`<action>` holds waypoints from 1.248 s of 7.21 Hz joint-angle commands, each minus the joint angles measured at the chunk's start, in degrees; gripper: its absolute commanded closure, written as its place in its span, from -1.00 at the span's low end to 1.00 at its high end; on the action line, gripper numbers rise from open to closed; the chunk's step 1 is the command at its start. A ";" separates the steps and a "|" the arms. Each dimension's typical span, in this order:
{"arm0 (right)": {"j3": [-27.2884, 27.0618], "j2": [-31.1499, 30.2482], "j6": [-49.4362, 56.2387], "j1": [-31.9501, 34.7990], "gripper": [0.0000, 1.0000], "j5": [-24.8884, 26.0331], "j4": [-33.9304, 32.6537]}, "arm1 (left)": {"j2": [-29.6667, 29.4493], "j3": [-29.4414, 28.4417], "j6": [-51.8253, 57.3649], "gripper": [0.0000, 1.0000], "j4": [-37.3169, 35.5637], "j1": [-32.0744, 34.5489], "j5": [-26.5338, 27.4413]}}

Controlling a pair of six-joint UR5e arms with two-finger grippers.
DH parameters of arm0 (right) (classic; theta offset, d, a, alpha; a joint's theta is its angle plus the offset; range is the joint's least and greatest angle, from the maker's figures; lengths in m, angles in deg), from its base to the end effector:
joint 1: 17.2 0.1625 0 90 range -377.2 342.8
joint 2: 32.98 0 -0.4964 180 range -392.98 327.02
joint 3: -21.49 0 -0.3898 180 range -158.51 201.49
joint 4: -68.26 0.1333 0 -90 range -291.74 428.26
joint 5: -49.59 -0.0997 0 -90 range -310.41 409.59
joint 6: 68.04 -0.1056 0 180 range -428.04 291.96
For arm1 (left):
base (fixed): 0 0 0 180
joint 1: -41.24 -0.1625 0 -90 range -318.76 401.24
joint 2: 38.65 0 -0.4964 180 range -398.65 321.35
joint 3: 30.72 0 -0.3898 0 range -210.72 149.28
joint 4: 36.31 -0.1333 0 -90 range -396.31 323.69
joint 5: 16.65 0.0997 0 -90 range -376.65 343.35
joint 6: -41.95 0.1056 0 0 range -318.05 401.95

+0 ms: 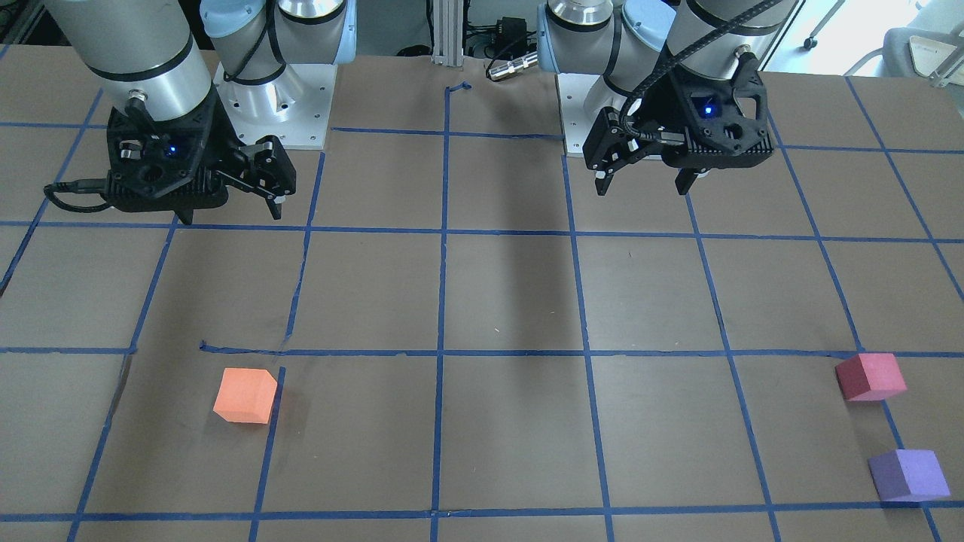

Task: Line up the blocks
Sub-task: 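Move the right gripper down over the orange cube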

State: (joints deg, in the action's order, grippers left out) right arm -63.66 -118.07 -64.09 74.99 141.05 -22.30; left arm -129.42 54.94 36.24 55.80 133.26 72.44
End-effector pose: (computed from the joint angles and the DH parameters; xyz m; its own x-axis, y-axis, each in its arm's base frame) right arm 0.1509 -0.5275 0.5520 -0.9939 -0.1067 0.0260 -0.1069 0.9942 -0.0070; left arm -0.1524 -0.4930 0.5801 -0.9978 -0.0639 0.0183 -0.0644 0.9976 -0.0238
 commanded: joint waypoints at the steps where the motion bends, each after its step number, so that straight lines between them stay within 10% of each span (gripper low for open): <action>1: -0.71 1.31 0.08 -2.53 -1.00 0.99 -4.33 | -0.02 0.03 -0.09 -1.00 0.00 0.00 0.03; 9: -5.80 26.10 -3.87 -6.41 -1.00 -0.58 -30.55 | -0.02 0.03 -0.09 -1.00 0.09 0.09 0.12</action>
State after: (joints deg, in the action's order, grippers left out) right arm -67.76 -93.58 -67.43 68.71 140.47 -51.27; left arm -129.42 54.97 36.15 55.88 133.27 72.51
